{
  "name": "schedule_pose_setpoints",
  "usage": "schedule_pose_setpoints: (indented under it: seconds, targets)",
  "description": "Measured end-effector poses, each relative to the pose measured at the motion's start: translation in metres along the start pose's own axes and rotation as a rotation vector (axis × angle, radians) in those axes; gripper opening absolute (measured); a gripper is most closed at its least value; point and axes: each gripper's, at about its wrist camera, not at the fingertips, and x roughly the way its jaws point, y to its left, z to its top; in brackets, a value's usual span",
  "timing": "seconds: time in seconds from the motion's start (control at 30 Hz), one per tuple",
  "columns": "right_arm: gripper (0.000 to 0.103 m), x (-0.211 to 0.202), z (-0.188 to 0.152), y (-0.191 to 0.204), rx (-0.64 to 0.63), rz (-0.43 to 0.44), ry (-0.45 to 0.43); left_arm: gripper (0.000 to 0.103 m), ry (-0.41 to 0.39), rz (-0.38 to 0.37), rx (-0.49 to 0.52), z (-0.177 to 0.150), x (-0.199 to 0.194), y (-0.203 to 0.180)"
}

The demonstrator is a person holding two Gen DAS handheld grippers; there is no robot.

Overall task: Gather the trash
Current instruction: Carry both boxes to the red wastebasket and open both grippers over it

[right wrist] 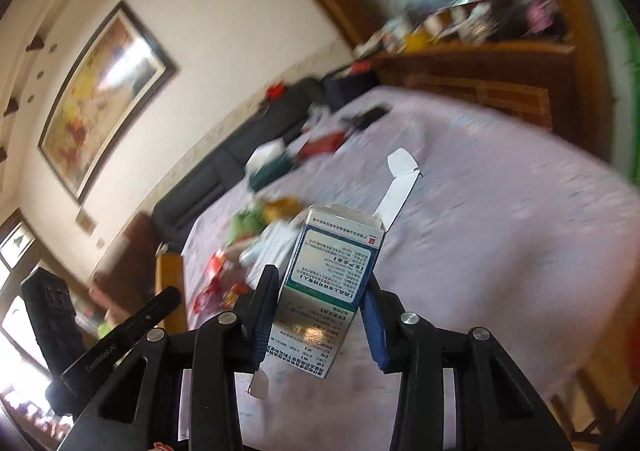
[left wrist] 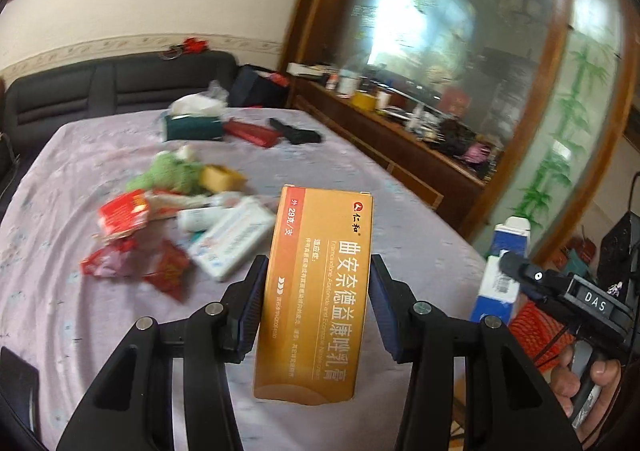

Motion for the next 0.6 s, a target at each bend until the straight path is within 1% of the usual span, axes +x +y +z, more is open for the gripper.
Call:
schedule_pose_setpoints:
  seconds: [0.03,0.1,0.17,0.3,0.4,0.5,0.6]
  targets:
    - [0.042,-0.014,0.002,-0.007,0.006,-0.011,-0.027,0.048,-0.002,-0.018,0.012,0.001,0.0,-0.011]
    - [0.042,-0.044,0.006,-0.022,0.011,-0.068,-0.086,0.048,-0.005,-0.066,0.047,0.001,0.001,-0.041]
    - [0.042,-0.08,0.007,-0.041,0.016,-0.143,-0.155,0.048,-0.003,-0.112,0.077,0.001,0.004,-0.067]
    - [0.042,-0.144,0.006,-0.088,0.077,-0.291,-0.255,0.048,0.036,-0.245,0.131,0.001,0.018,-0.126]
    - [0.042,-0.182,0.005,-0.121,0.134,-0.362,-0.304,0.048,0.065,-0.362,0.168,-0.003,0.028,-0.171]
    - [0.043,-0.21,0.002,-0.148,0.154,-0.456,-0.333,0.048,0.083,-0.473,0.206,-0.006,0.043,-0.214]
    - [0.043,-0.227,0.0,-0.169,0.145,-0.542,-0.324,0.048,0.148,-0.563,0.231,-0.012,0.063,-0.258]
